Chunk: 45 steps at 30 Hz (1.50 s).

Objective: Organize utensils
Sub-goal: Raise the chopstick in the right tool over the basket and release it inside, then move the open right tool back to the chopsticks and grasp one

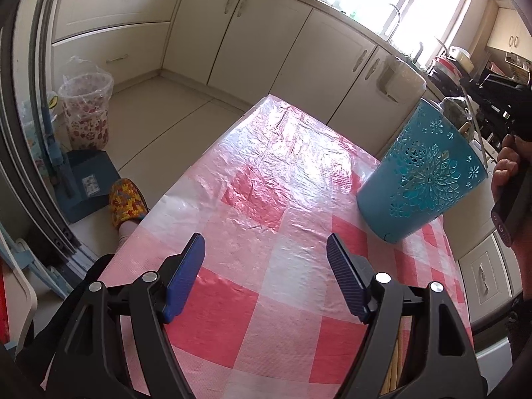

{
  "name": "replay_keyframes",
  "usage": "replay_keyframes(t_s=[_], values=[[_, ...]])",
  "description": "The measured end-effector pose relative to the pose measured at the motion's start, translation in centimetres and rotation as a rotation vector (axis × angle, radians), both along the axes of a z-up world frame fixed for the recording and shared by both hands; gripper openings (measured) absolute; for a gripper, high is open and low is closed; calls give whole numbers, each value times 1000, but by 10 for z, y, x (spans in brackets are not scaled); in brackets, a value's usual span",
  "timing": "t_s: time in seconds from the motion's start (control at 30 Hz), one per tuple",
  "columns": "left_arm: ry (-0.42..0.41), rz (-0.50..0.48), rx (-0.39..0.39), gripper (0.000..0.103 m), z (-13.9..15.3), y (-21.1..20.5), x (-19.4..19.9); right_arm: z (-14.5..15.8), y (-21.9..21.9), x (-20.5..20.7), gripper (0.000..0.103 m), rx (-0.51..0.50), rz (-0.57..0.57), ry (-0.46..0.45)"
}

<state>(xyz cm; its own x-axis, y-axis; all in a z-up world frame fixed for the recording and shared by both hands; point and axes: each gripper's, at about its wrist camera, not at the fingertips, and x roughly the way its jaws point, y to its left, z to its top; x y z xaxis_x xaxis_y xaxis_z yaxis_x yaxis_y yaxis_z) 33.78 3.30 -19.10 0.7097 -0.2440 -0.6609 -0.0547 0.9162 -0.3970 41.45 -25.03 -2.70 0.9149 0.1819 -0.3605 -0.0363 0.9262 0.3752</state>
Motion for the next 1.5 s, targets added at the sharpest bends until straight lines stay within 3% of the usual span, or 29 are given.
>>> replay_keyframes(t_s=[0.43,0.53,0.63,0.93,1.07,1.33,1.5], values=[[7,15,-14,72,-1,3,1,-10,0,-6,7,-13,21,32],[7,21,-22,72,-1,4,0,-9,0,-18,9,-11,38,33],[8,24,-23,72,-2,4,0,-5,-4,-36,20,-5,45,18],[27,24,-8,72,-3,1,3,-6,-17,-96,23,-4,41,11],[34,15,4,72,-3,-2,3,-35,-15,-136,25,6,20,78],[46,1,29,75,-4,-7,4,-122,11,-188,25,12,49,343],[52,-3,41,77,-4,-9,5,-146,19,-202,26,24,60,418]])
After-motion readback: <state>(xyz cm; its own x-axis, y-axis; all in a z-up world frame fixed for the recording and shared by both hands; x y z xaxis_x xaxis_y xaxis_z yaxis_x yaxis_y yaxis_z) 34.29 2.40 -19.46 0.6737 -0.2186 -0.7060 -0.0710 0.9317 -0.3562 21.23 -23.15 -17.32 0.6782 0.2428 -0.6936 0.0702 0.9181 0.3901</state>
